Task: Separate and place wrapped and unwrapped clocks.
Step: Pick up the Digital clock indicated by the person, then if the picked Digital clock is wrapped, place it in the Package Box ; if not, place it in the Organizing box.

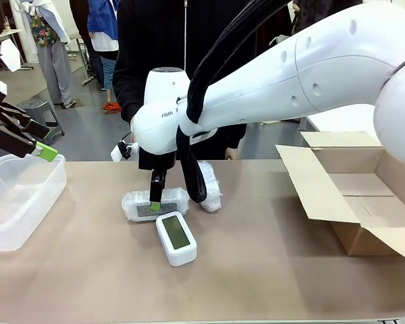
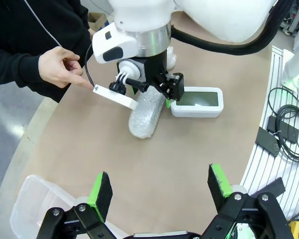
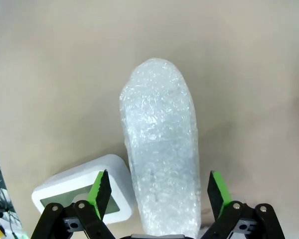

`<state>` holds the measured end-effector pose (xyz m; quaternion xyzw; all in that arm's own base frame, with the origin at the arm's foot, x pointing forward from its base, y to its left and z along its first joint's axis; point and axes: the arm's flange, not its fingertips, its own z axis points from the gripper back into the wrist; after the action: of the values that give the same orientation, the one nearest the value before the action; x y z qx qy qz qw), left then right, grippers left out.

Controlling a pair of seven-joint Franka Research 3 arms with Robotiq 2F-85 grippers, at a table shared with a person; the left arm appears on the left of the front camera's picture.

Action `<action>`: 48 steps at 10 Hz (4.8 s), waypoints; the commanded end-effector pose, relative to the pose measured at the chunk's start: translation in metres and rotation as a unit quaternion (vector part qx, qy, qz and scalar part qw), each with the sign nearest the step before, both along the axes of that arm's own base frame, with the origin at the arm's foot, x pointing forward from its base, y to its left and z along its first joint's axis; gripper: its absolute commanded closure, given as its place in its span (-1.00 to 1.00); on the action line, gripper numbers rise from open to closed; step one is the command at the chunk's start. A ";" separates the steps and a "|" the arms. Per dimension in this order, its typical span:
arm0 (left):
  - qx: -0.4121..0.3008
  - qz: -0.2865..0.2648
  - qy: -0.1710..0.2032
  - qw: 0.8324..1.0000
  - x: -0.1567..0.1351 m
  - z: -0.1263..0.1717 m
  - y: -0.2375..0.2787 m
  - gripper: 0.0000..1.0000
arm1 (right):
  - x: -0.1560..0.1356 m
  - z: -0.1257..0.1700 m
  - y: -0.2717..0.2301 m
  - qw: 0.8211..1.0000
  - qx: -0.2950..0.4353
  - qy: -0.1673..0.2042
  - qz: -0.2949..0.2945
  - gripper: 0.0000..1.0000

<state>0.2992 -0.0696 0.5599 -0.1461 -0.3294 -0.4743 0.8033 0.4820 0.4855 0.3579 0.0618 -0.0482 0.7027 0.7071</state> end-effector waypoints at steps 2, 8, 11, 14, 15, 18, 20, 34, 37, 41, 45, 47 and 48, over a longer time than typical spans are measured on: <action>-0.007 -0.003 0.000 1.000 0.001 -0.001 0.001 -1.00 | 0.008 -0.015 0.016 1.000 -0.026 0.015 -0.002 -1.00; -0.007 -0.003 0.000 1.000 0.001 -0.001 0.001 -1.00 | 0.007 -0.021 0.017 0.999 -0.034 0.021 -0.012 -0.64; -0.007 -0.003 0.000 1.000 0.001 -0.001 0.001 -1.00 | 0.010 -0.021 0.017 0.999 -0.026 0.016 -0.012 0.08; -0.007 -0.003 0.000 1.000 0.001 -0.001 0.001 -1.00 | 0.011 -0.021 0.016 1.000 -0.025 0.015 -0.005 -0.10; -0.007 -0.003 0.000 1.000 0.001 -0.001 0.001 -1.00 | 0.011 -0.020 0.016 1.000 -0.026 0.014 -0.003 -0.10; -0.007 -0.003 0.000 1.000 0.001 -0.001 0.001 -1.00 | 0.008 -0.017 0.017 0.999 -0.023 0.031 -0.007 -0.10; -0.007 -0.003 0.000 1.000 0.001 -0.001 0.001 -1.00 | 0.006 0.009 0.014 0.999 -0.016 0.040 -0.012 -0.10; -0.007 -0.003 0.000 1.000 0.001 -0.001 0.001 -1.00 | -0.062 0.211 -0.016 0.997 0.037 -0.048 -0.037 -0.10; -0.007 -0.003 0.000 1.000 0.001 -0.001 0.001 -1.00 | -0.062 0.211 -0.016 0.997 0.037 -0.048 -0.037 -0.10; -0.007 -0.003 0.000 1.000 0.001 -0.001 0.001 -1.00 | -0.062 0.211 -0.016 0.997 0.037 -0.048 -0.037 -0.10; -0.007 -0.003 0.000 1.000 0.001 -0.001 0.001 -1.00 | -0.062 0.211 -0.016 0.997 0.037 -0.048 -0.037 -0.10; -0.007 -0.003 0.000 1.000 0.001 -0.001 0.001 -1.00 | -0.050 0.238 -0.053 0.987 0.056 -0.081 -0.125 -0.10; -0.007 -0.003 0.000 1.000 0.001 -0.001 0.001 -1.00 | -0.042 0.258 -0.092 0.970 0.062 -0.101 -0.213 -0.10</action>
<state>0.2993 -0.0693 0.5599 -0.1462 -0.3295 -0.4739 0.8034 0.4400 0.4335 0.5983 0.0420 -0.1425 0.6082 0.7798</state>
